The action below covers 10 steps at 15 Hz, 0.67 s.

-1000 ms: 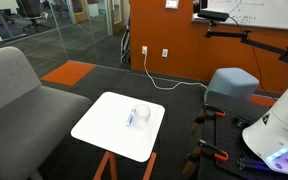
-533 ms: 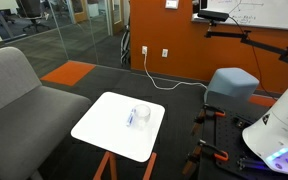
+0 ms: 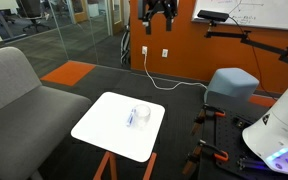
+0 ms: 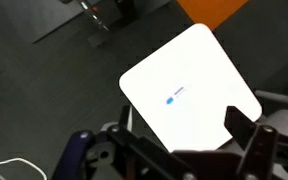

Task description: Pick up the blue marker and put it in the cup

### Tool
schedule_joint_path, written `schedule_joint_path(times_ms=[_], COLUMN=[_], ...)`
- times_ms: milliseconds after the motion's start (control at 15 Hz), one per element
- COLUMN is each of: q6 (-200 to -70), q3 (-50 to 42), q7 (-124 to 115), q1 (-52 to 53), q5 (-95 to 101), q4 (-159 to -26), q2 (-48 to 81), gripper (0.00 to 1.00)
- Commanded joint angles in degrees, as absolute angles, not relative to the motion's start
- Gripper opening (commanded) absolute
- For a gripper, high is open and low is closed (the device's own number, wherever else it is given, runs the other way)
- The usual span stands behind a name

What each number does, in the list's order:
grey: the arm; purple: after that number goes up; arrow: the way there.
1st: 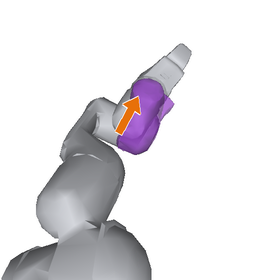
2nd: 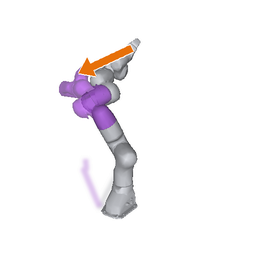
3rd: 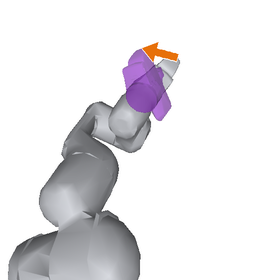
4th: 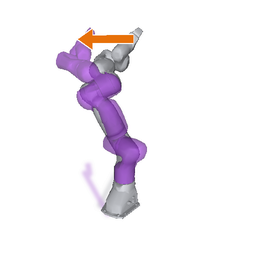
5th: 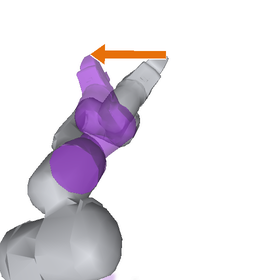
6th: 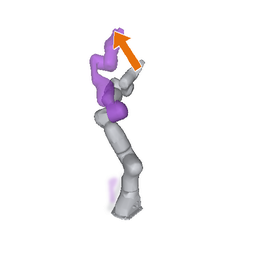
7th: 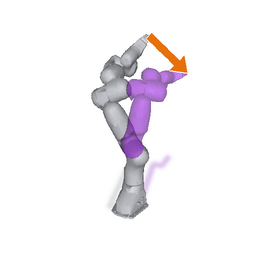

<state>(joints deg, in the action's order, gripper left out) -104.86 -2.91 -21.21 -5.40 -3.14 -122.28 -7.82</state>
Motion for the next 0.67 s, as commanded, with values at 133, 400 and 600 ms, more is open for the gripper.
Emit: schedule_joint_path(times_ms=[133, 400, 600], q6=[-119.7, -133.8, -144.2], q3=[-1.1, -2.0, -2.7], q7=[-39.7, -48.0, -53.1], q1=[-3.2, -2.0, -1.3], q5=[-6.7, -9.6, -12.4], q4=[-123.2, -127.0, -130.7], q2=[1.4, 7.0, 10.1], gripper=[1.00, 1.00, 1.00])
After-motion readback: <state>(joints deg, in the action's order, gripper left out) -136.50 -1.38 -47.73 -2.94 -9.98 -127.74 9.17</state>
